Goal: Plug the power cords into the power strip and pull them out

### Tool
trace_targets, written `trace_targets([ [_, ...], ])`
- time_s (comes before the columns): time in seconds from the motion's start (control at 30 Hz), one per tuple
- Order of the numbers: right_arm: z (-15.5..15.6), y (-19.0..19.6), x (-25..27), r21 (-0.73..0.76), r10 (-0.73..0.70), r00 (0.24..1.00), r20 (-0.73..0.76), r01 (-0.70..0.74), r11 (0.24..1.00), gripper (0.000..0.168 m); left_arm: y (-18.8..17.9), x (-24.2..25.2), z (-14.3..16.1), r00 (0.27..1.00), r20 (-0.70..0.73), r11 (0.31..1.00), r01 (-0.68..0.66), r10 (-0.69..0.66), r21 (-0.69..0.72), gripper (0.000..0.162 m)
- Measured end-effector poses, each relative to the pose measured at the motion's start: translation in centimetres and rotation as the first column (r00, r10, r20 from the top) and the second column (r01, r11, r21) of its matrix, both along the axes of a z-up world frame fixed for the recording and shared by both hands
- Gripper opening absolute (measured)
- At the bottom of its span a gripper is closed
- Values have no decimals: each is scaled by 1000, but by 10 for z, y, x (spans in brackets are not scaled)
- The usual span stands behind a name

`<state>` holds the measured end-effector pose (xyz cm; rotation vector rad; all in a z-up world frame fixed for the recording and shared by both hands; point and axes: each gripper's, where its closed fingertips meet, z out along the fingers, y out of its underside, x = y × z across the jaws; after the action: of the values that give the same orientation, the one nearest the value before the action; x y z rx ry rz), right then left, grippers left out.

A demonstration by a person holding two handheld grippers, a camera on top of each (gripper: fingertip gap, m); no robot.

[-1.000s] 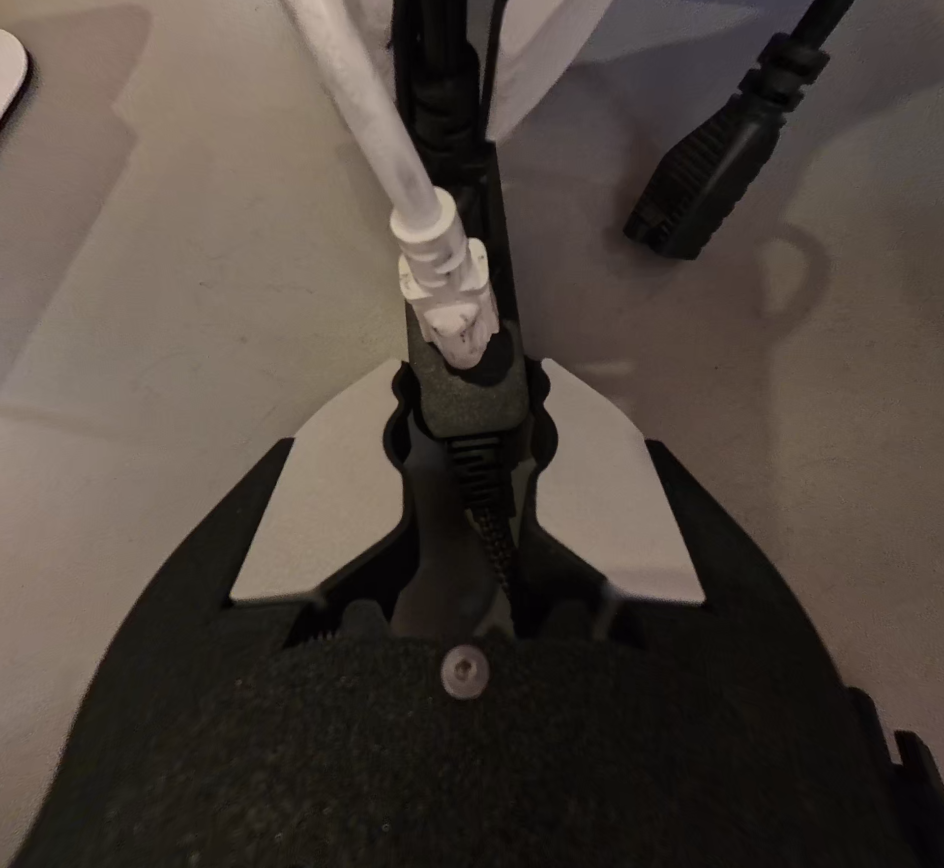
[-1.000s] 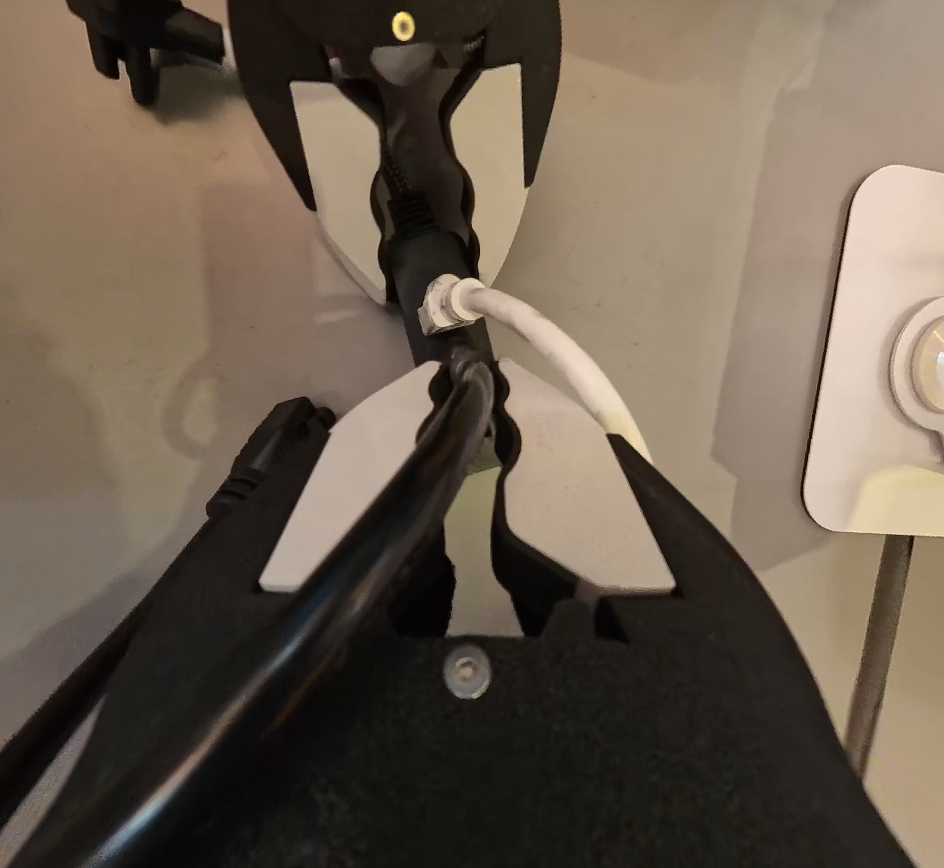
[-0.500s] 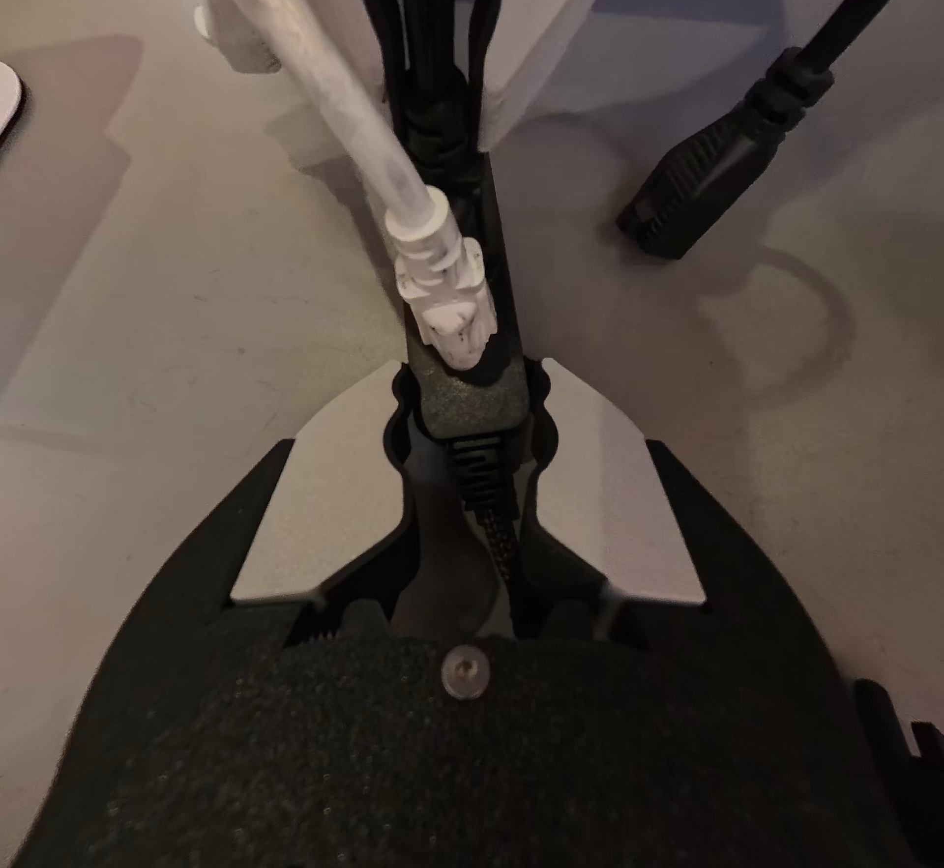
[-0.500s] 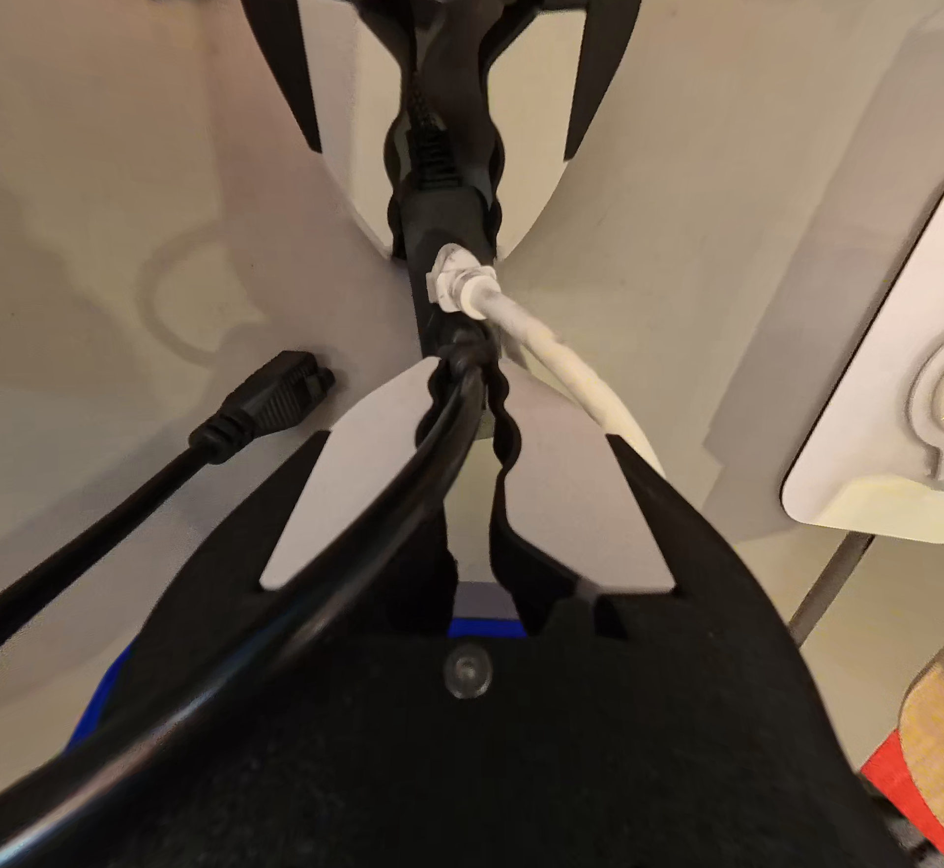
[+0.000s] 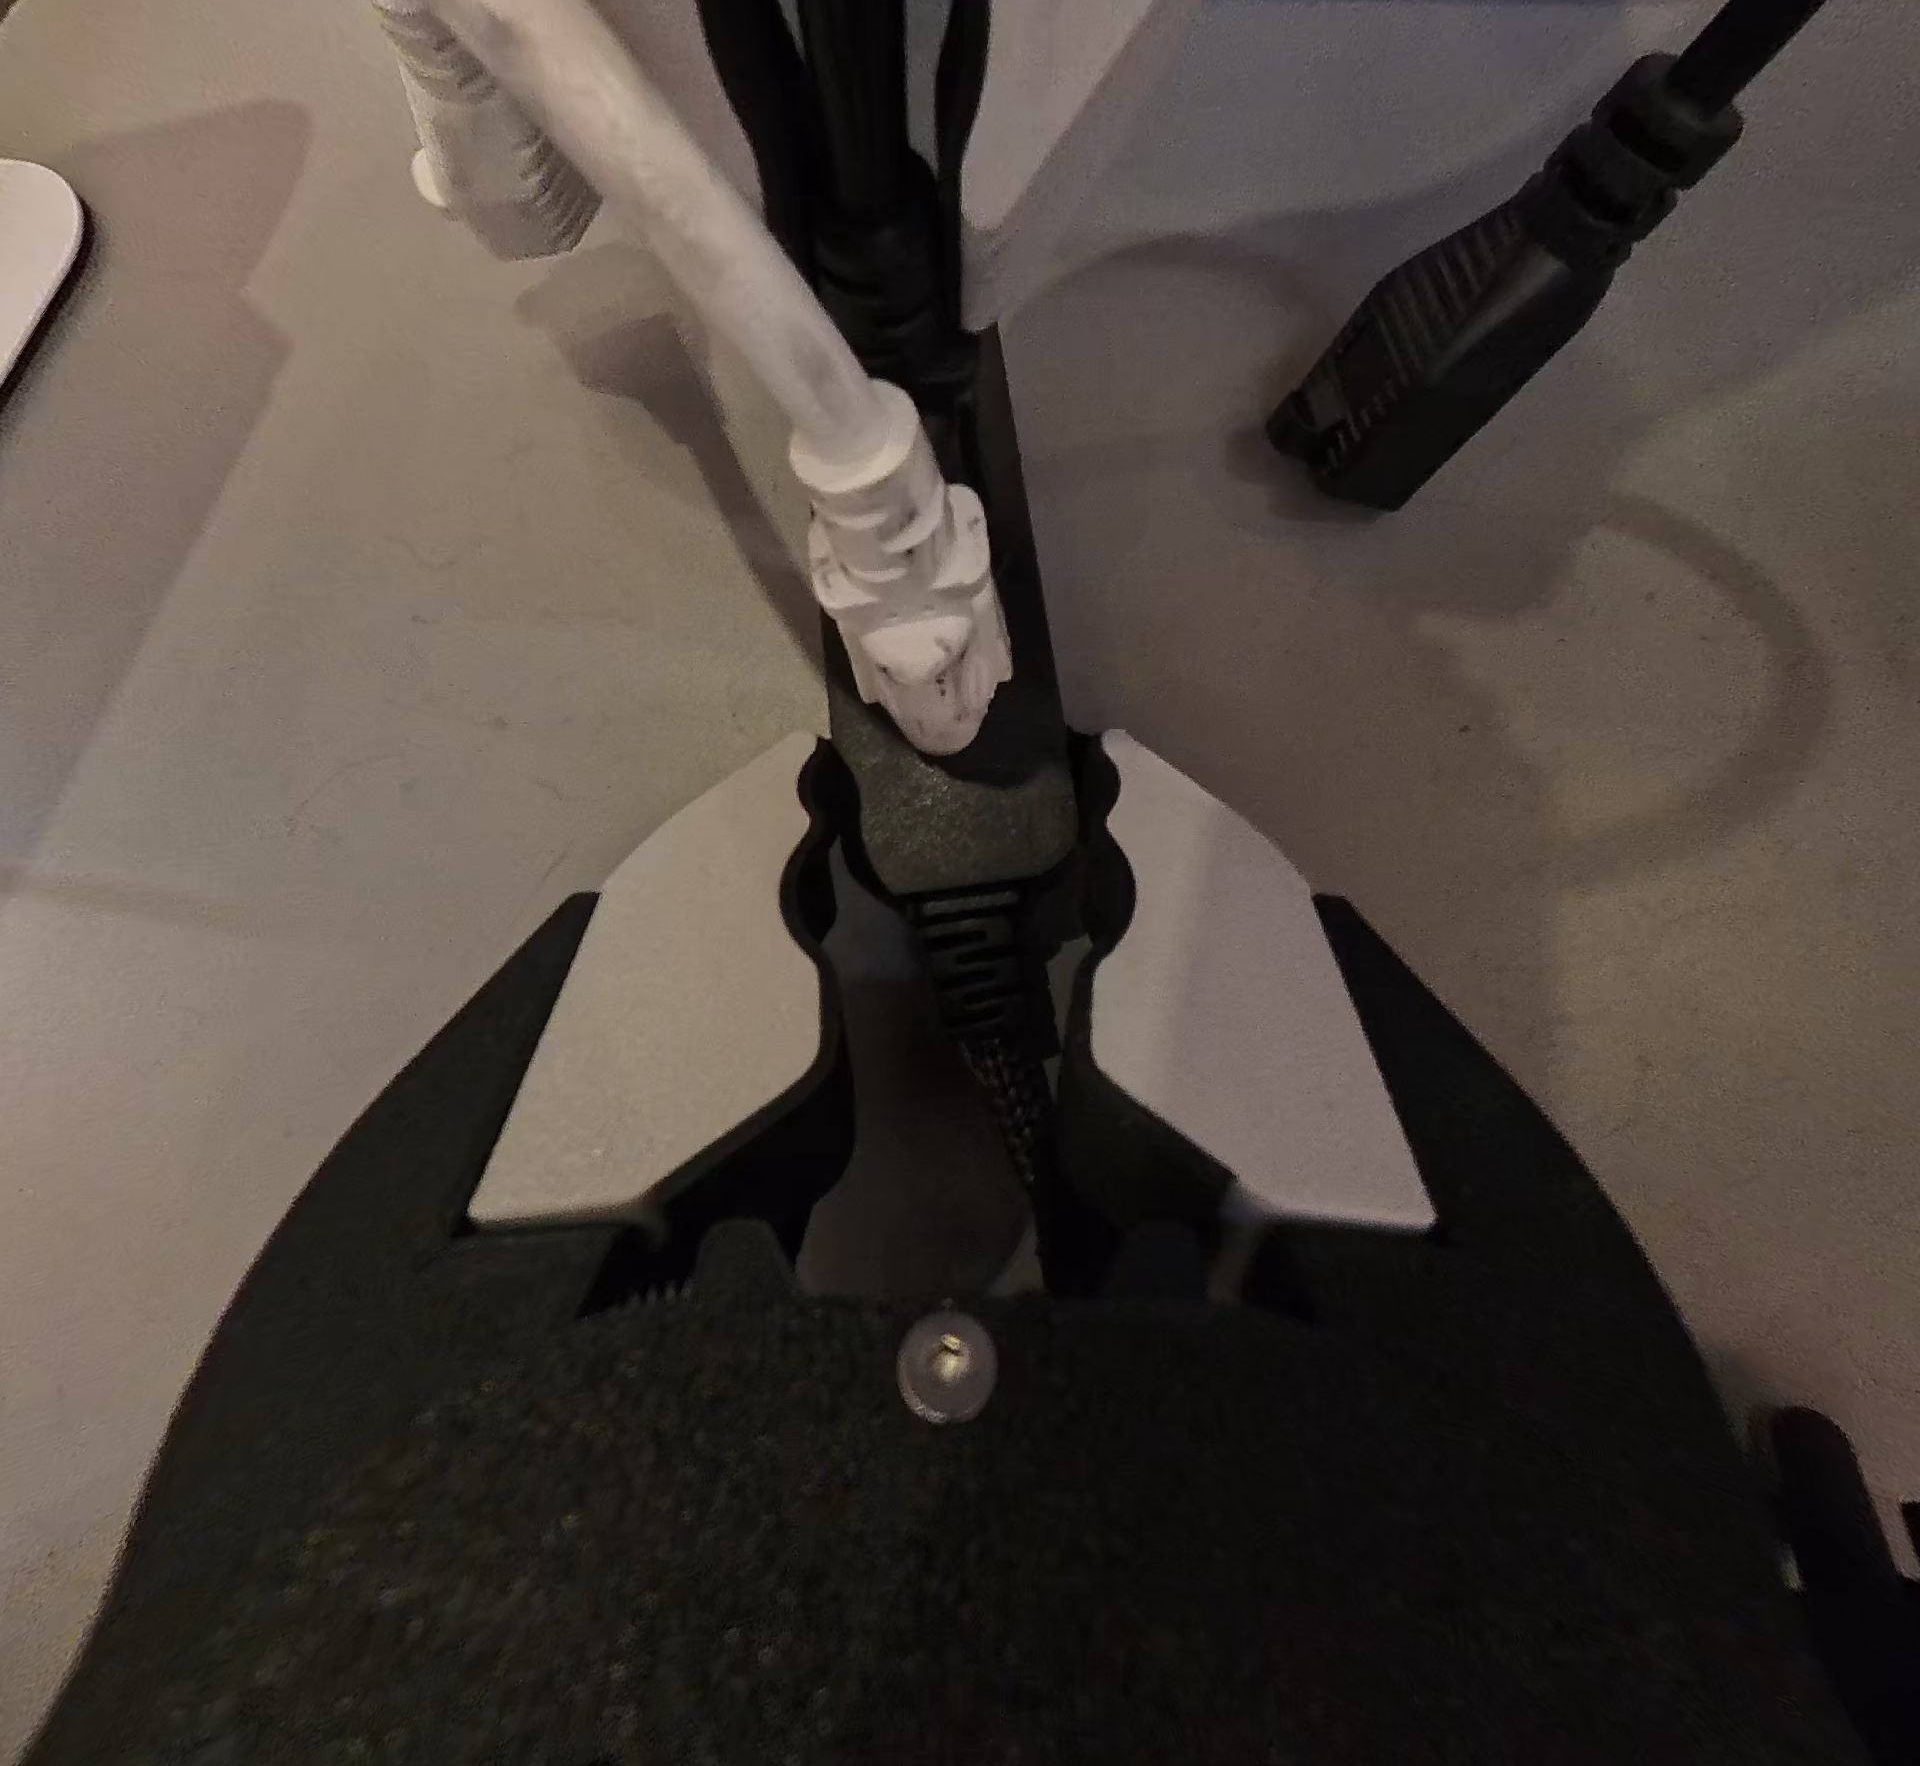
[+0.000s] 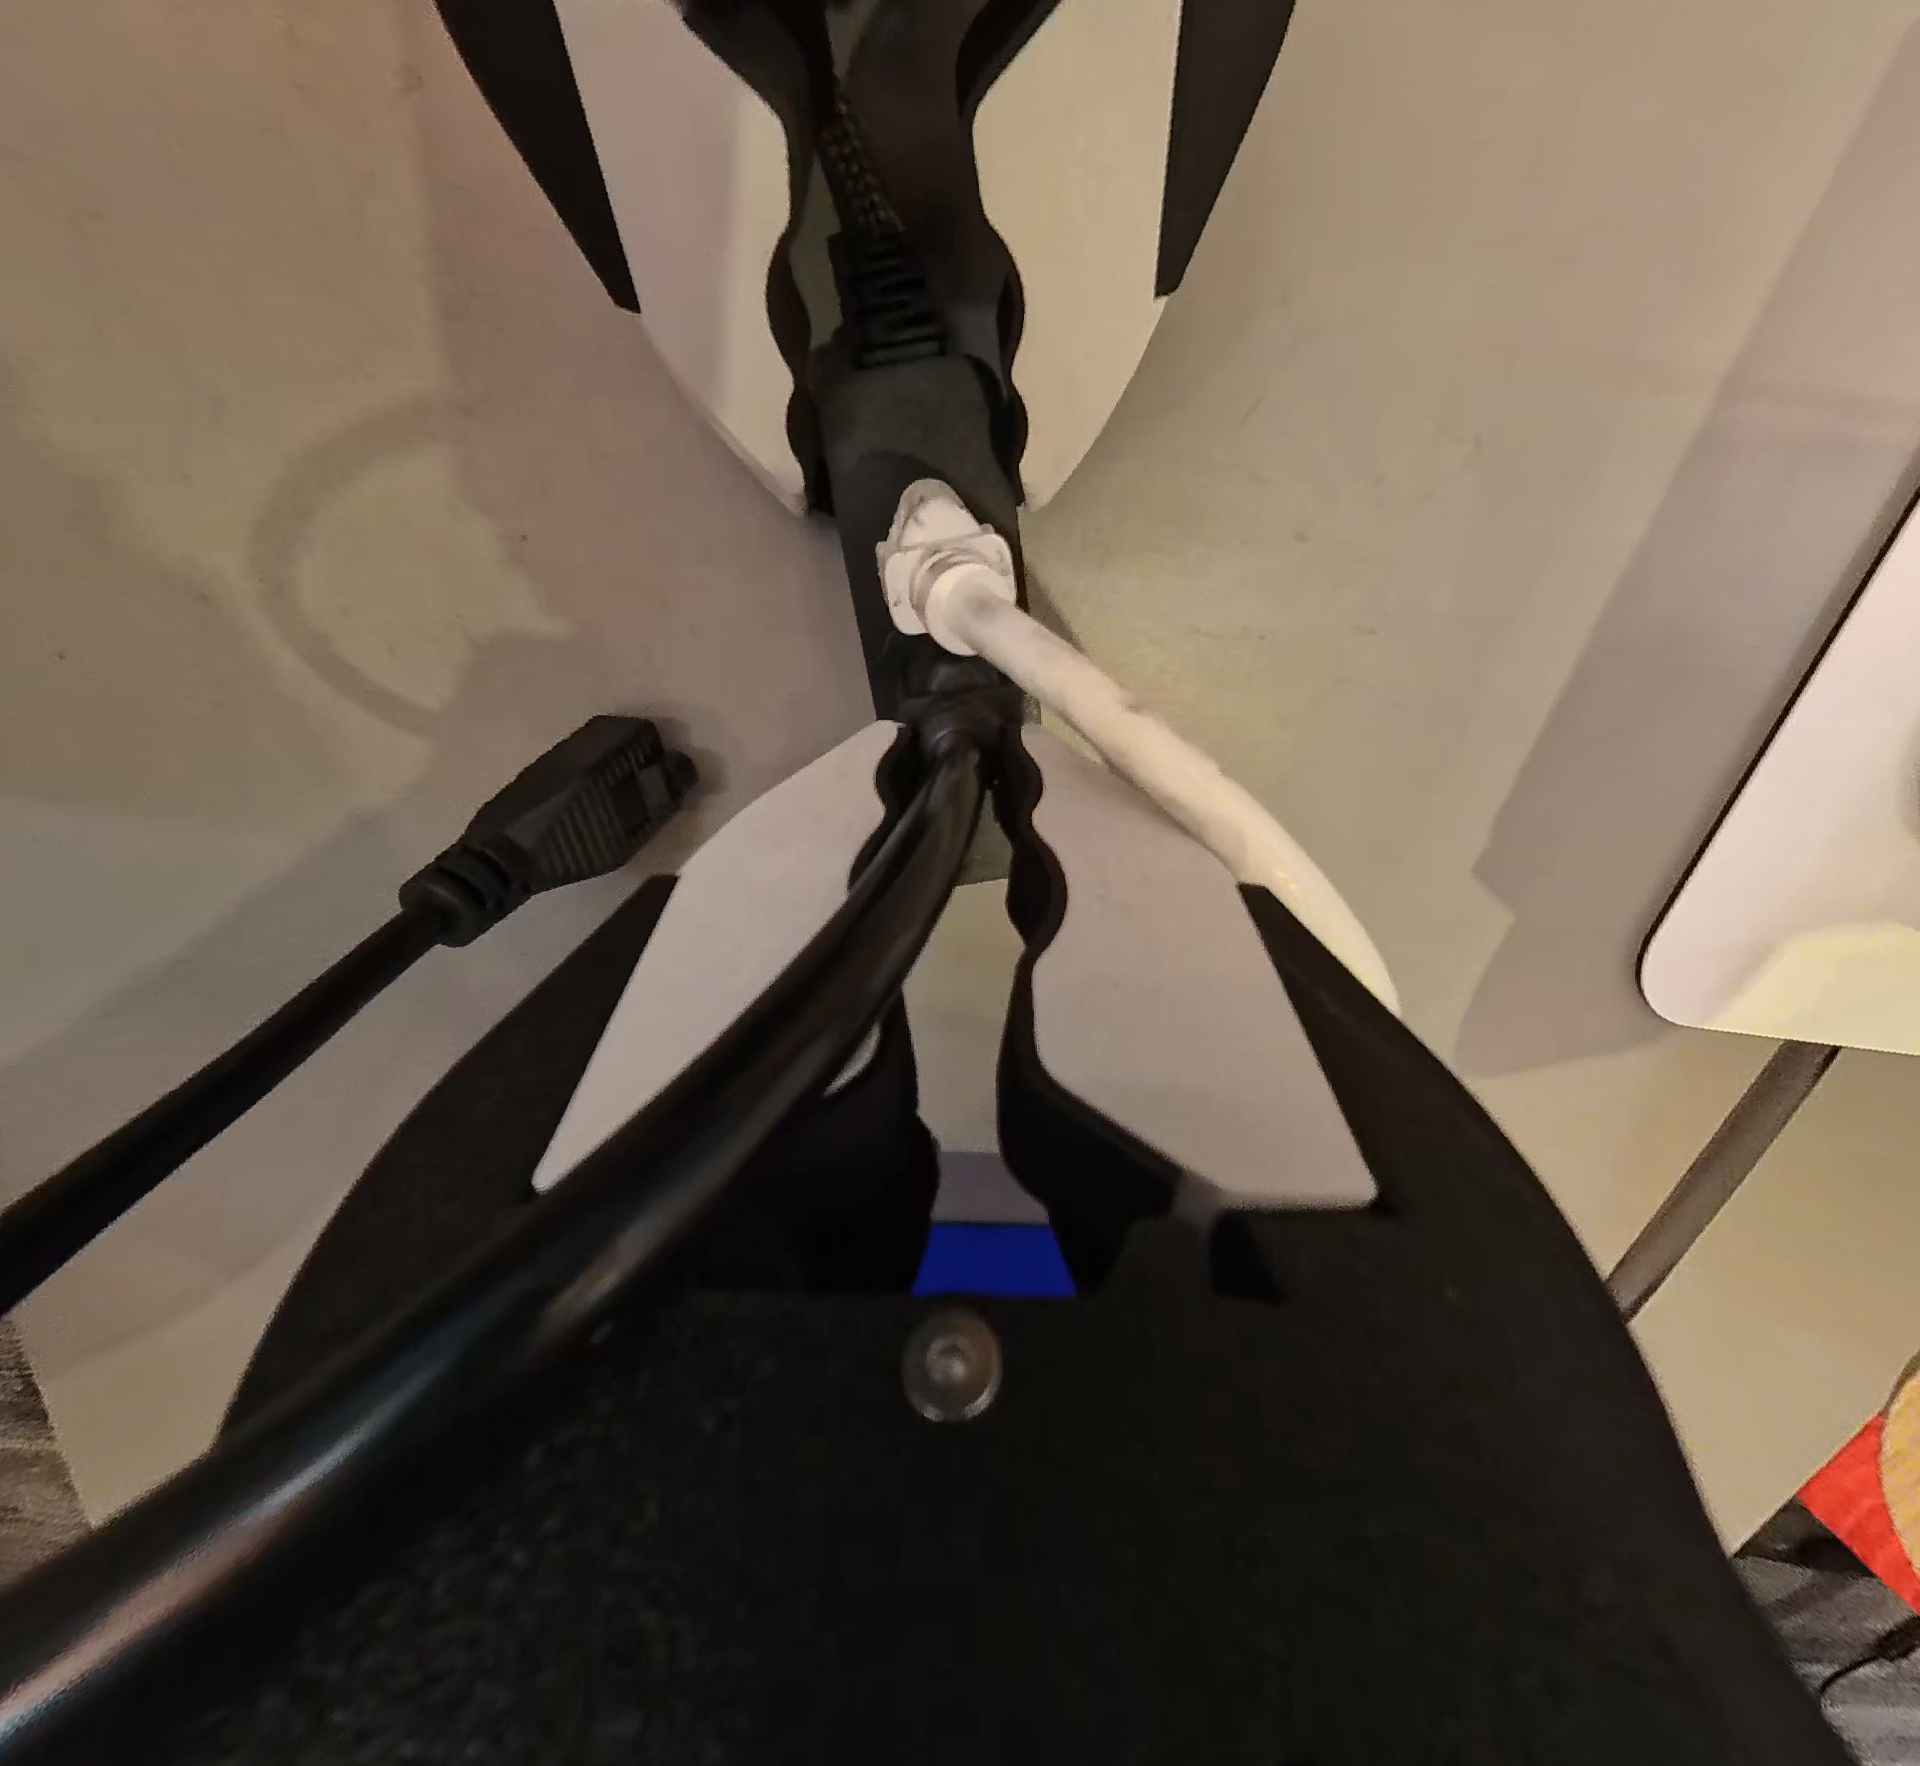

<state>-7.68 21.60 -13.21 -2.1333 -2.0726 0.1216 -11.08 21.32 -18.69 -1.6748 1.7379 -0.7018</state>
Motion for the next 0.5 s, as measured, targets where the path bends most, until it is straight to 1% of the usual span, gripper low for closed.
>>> trace_targets([
  [0.1,-1,0,0,11,-16,1000,-7,16,1000,16,0,0,0,1000,-1,1000,-6,6,0,44],
  [0.23,-1,-1,1,26,-17,999,28,17,1000,15,0,0,0,1000,-1,1000,-8,8,-2,44],
  [0.5,-2,0,0,14,-30,999,35,29,999,15,0,0,0,1000,-1,1000,-8,8,-10,43],
])
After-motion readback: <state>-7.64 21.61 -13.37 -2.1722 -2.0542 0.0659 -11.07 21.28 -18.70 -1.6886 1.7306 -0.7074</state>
